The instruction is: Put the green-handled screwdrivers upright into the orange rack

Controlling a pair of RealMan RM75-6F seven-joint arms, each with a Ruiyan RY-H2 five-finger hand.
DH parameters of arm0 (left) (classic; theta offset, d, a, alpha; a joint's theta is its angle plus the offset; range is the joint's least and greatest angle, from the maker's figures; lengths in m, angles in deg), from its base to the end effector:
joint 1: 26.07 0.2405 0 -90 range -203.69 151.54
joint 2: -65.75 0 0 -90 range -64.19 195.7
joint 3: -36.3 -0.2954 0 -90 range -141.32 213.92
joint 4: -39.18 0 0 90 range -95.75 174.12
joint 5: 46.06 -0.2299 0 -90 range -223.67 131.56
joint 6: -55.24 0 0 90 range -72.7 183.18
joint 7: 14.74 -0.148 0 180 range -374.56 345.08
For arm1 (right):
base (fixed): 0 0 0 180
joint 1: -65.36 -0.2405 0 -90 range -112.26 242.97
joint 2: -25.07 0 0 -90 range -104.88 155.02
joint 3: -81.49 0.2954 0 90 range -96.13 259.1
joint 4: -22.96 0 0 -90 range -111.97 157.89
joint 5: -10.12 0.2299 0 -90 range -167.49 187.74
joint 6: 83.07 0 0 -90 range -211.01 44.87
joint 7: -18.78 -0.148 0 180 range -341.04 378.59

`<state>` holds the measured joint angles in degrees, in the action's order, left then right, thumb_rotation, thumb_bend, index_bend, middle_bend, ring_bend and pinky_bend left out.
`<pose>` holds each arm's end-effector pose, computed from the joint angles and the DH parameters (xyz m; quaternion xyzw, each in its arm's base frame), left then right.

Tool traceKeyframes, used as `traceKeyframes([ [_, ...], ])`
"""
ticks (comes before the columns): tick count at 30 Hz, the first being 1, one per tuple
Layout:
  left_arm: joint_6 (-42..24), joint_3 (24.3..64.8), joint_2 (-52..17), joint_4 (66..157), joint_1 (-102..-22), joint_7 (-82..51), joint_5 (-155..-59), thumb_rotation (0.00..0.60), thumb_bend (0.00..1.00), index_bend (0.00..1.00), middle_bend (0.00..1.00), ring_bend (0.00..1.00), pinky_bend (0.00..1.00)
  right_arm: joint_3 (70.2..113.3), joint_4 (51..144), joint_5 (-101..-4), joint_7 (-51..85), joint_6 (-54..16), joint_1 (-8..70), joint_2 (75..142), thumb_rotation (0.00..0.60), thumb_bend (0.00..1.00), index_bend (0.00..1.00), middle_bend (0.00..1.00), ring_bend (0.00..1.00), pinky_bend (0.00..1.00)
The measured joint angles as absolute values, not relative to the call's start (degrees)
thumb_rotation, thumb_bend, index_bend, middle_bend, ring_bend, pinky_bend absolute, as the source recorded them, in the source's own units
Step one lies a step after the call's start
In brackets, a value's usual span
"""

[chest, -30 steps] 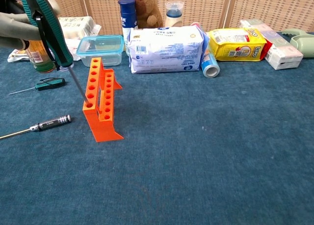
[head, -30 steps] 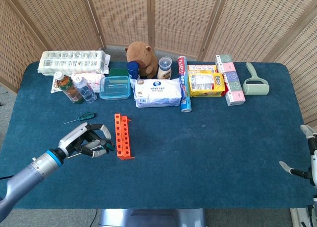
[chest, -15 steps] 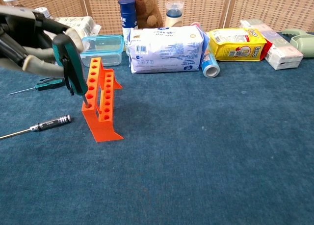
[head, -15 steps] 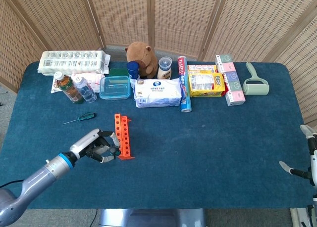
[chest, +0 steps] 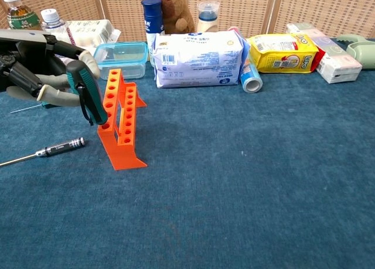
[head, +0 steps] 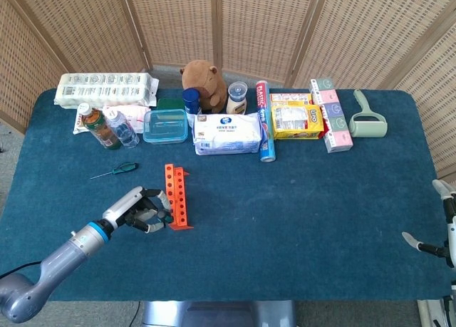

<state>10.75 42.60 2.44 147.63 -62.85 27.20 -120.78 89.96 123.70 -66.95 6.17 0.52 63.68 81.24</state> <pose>-0.1859 0.3079 0.0567 -0.5446 -0.7128 -0.4180 0.1436 -0.3537 -0.1888 0.2110 0.4746 -0.4717 0.4449 0.5952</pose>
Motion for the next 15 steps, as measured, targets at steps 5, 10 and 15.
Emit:
traceKeyframes([
  [5,10.7,42.3,2.2,147.0,-62.5,26.8,-121.7,0.600,0.39,0.62,0.96,0.97,1.00,89.9,123.7,-66.8,6.1,0.3,63.6,81.2,0.600,0.08,0.06,0.06,0.00,0.00],
  [10,10.6,42.0,2.1,146.3,-62.4,26.4,-123.4,0.600,0.29,0.50,0.96,0.97,1.00,89.9,123.7,-66.9,6.0,0.3,63.6,81.2,0.600,0.08,0.06,0.06,0.00,0.00],
  [15,10.3,41.9,2.0,145.8,-62.3,25.7,-123.9,0.600,0.23,0.41,0.96,0.97,1.00,89.9,123.8,-66.9,5.8,0.2,63.6,81.0,0.600,0.08,0.06,0.06,0.00,0.00],
])
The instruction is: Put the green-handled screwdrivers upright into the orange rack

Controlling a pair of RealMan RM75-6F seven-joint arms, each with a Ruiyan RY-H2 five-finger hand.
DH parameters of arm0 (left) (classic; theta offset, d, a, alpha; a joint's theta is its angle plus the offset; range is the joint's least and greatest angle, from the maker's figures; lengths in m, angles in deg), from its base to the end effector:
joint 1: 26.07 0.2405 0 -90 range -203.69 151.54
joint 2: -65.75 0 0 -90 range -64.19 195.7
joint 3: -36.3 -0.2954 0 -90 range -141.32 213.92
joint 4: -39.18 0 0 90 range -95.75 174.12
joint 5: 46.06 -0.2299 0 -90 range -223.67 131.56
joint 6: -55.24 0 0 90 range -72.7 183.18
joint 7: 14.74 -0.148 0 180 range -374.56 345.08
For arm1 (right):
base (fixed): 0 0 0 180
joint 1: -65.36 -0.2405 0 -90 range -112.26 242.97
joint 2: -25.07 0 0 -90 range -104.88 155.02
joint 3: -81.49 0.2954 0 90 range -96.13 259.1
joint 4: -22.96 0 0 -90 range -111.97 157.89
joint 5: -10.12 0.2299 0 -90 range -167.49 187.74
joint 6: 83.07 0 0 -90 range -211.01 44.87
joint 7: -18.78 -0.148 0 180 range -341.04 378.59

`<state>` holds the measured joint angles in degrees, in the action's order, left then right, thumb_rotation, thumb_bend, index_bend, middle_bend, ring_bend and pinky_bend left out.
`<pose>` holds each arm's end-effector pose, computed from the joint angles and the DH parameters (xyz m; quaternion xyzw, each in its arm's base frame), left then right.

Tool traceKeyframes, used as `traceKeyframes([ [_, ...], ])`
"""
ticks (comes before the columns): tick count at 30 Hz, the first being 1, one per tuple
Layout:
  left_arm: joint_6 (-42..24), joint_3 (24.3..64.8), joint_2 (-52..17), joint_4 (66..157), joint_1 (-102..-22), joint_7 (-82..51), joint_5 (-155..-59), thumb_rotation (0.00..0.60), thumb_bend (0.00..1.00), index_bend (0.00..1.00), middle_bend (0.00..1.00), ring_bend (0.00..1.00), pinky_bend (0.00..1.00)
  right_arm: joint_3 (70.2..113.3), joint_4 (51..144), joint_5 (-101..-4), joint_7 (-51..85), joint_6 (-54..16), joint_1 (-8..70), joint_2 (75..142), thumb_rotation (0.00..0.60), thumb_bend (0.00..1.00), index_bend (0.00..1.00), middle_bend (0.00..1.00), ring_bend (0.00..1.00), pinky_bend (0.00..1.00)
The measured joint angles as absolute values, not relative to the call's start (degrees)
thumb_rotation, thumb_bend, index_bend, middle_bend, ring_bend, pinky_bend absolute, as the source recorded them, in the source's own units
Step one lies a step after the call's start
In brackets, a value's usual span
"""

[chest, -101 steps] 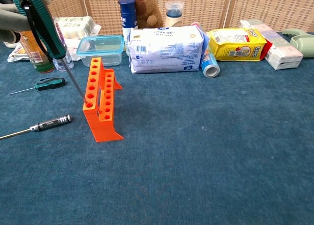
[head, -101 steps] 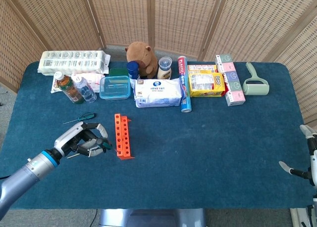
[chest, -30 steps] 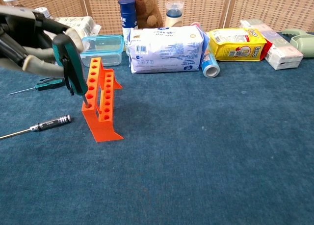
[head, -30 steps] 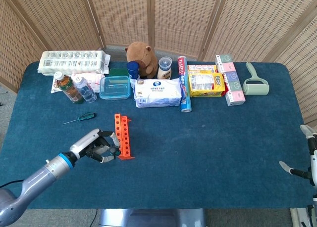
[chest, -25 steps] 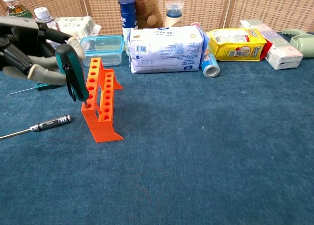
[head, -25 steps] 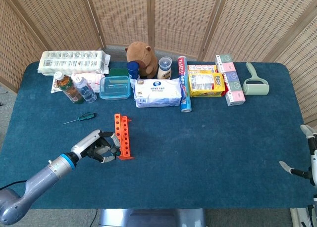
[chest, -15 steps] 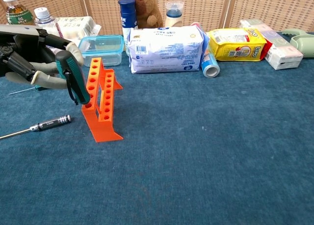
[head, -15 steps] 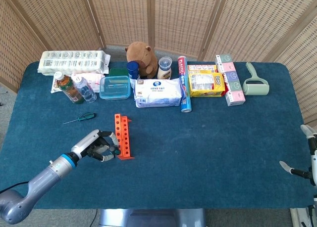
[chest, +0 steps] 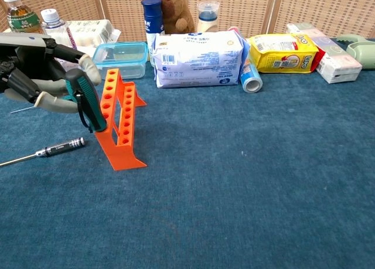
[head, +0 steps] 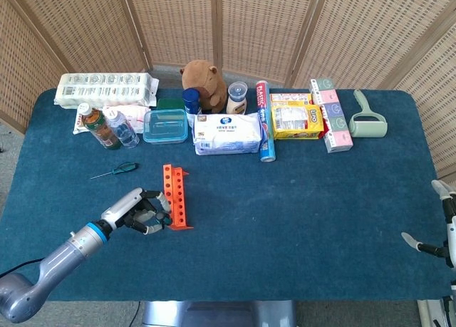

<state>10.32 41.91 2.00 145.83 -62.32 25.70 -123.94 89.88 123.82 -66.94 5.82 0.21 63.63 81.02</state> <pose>-0.1930 0.3072 0.0552 -0.5726 -0.6907 -0.4137 0.1547 -0.3536 -0.1888 0.2111 0.4748 -0.4747 0.4445 0.5929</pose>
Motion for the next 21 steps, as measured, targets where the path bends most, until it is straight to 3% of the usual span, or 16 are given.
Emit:
traceKeyframes([
  [4,9.4,42.0,2.0,145.9,-62.0,24.7,-123.9,0.600,0.18,0.35,0.96,0.97,1.00,89.8,123.8,-67.0,5.7,0.1,63.6,81.0,0.600,0.08,0.06,0.06,0.00,0.00],
  [21,5.8,42.7,3.9,147.6,-60.3,23.6,-124.2,0.600,0.16,0.31,0.96,0.97,1.00,89.6,124.0,-67.3,5.8,-0.1,63.5,81.0,0.600,0.08,0.06,0.06,0.00,0.00],
])
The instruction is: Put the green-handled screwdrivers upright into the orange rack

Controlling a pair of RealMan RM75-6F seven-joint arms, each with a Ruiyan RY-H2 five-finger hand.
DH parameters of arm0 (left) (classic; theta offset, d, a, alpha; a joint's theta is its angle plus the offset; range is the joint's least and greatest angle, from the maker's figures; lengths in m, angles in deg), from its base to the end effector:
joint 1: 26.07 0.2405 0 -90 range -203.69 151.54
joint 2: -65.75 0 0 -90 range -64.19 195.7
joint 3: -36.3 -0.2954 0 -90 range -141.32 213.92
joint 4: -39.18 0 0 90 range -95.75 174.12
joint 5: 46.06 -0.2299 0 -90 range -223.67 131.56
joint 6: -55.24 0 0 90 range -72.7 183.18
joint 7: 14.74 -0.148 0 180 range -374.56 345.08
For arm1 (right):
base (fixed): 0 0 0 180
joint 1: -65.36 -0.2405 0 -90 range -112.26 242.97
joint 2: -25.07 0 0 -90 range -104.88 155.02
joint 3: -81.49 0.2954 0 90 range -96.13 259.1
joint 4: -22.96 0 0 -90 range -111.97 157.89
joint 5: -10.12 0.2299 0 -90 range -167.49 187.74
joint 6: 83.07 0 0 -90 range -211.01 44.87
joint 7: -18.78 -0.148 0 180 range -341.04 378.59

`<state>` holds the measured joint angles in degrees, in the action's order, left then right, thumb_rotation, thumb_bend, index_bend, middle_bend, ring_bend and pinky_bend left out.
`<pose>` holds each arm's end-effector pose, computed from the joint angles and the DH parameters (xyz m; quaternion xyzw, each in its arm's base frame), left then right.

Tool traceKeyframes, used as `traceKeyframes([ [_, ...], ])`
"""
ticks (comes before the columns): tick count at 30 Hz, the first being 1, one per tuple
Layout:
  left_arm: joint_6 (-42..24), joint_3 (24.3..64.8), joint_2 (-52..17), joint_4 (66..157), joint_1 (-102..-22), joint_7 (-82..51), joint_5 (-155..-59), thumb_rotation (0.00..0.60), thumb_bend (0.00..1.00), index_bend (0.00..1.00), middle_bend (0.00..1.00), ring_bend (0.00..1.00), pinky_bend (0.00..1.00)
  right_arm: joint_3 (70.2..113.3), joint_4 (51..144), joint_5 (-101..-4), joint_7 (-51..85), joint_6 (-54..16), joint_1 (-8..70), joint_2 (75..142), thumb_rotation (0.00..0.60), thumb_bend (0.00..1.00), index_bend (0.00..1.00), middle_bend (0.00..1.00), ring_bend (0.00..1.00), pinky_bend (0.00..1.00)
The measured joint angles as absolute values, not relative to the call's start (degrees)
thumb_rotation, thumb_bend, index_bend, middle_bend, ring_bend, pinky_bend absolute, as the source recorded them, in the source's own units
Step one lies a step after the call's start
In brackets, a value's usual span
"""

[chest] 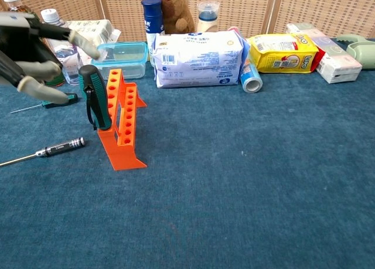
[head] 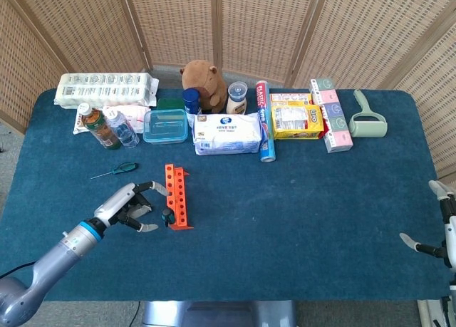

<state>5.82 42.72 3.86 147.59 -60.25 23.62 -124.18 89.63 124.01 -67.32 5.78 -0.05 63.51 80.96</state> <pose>-0.1930 0.3060 0.0747 -0.5666 -0.6693 -0.4476 0.1752 -0.3524 -0.1887 0.2095 0.4784 -0.4767 0.4440 0.5888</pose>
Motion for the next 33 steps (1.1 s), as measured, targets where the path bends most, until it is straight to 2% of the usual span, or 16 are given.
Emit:
traceKeyframes([
  [3,4.0,42.9,5.6,148.3,-59.3,22.7,-124.2,0.600,0.17,0.35,0.96,0.97,1.00,89.6,124.2,-67.6,5.7,0.0,63.5,80.9,0.600,0.08,0.06,0.06,0.00,0.00],
  [5,2.7,43.0,6.3,148.3,-58.7,20.7,-123.3,0.600,0.19,0.42,0.96,0.97,1.00,89.4,124.3,-67.9,5.8,0.1,63.5,80.9,0.600,0.08,0.06,0.06,0.00,0.00],
  [8,0.2,43.2,6.1,148.4,-58.0,13.9,-119.2,0.600,0.20,0.46,0.96,0.97,1.00,89.2,124.6,-68.4,5.8,0.2,63.6,80.8,0.600,0.08,0.06,0.06,0.00,0.00],
  [11,-2.5,43.3,4.9,148.5,-57.7,3.8,-112.8,0.600,0.20,0.48,0.96,0.97,1.00,89.1,124.7,-68.6,5.8,0.3,63.6,80.8,0.600,0.08,0.06,0.06,0.00,0.00],
  [17,-6.4,43.7,1.0,148.7,-58.9,-16.6,-93.8,0.600,0.20,0.49,0.96,0.97,1.00,89.0,124.9,-68.9,5.5,0.5,63.7,80.6,0.600,0.08,0.06,0.06,0.00,0.00],
  [24,-13.0,44.6,-6.3,148.4,-63.2,-35.4,-73.6,0.600,0.18,0.50,0.96,0.97,1.00,88.9,124.8,-68.9,5.2,0.4,63.7,80.5,0.600,0.08,0.06,0.06,0.00,0.00],
  [33,-13.1,45.8,-10.2,147.3,-66.2,-40.7,-66.5,0.600,0.18,0.50,0.96,0.97,1.00,89.0,124.5,-68.6,4.6,0.1,63.6,80.4,0.600,0.08,0.06,0.06,0.00,0.00],
])
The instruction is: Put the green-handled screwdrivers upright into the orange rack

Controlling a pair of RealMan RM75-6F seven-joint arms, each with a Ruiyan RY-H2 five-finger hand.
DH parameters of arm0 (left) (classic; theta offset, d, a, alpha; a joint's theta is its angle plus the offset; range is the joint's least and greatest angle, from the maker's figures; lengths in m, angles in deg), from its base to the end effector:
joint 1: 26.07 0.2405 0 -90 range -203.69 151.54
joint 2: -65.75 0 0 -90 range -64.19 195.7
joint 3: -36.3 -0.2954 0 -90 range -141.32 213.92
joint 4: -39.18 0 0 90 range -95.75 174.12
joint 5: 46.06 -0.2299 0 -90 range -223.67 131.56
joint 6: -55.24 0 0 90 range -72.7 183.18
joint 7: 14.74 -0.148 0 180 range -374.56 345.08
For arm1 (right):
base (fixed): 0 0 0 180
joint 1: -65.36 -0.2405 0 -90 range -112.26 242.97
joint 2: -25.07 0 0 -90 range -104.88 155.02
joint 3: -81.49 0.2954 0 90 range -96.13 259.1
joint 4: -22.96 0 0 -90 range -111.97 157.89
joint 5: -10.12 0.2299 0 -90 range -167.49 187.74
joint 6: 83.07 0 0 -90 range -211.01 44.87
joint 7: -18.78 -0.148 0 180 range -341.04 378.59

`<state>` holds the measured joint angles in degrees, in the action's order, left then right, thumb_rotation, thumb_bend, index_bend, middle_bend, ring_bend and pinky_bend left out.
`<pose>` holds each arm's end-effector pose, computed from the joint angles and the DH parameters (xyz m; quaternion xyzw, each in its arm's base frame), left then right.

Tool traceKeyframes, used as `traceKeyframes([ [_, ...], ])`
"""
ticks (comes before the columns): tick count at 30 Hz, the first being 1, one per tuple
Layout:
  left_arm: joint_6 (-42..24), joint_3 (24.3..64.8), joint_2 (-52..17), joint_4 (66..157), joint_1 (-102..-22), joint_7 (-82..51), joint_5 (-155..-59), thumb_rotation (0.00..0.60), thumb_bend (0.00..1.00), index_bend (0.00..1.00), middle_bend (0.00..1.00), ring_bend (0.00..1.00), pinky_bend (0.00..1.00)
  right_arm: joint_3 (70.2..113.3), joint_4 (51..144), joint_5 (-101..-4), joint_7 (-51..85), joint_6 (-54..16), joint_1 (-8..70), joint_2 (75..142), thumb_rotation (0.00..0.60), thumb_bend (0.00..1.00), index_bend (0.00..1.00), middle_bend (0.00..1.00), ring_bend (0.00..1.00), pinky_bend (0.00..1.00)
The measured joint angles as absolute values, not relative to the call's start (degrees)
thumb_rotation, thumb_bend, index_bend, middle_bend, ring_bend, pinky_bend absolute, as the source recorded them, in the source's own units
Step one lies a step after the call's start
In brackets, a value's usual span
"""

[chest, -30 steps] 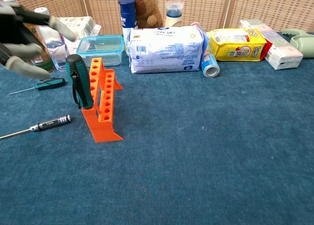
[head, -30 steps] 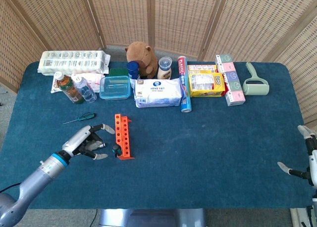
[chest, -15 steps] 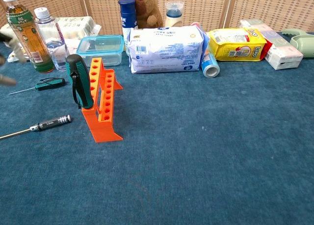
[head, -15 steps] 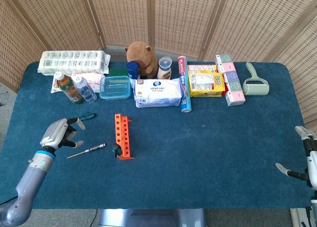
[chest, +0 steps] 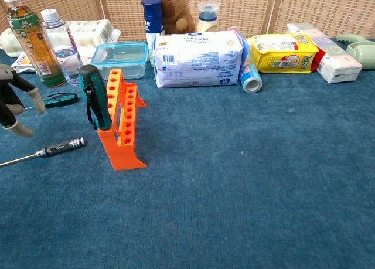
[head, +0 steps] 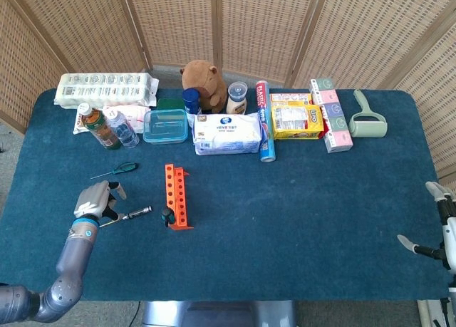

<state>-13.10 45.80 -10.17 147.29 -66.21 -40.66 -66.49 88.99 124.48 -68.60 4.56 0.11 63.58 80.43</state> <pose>-0.2362 0.3282 0.0313 -0.5448 -0.6227 -0.2462 0.5048 -0.3491 -0.1862 0.2093 0.4826 -0.4803 0.4495 0.5782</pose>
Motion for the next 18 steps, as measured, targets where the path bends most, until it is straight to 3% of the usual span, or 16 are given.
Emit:
traceKeyframes([
  [10,-12.9,46.3,-14.8,142.6,-68.7,-45.9,-61.5,0.600,0.06,0.50,0.96,0.97,1.00,88.8,124.3,-68.6,4.4,-0.5,63.3,80.4,0.600,0.08,0.06,0.06,0.00,0.00],
  [18,-12.3,47.0,-17.3,140.2,-69.9,-47.7,-59.6,0.600,0.12,0.50,0.96,0.97,1.00,88.8,124.3,-68.6,4.3,-0.5,63.3,80.4,0.600,0.08,0.06,0.06,0.00,0.00],
])
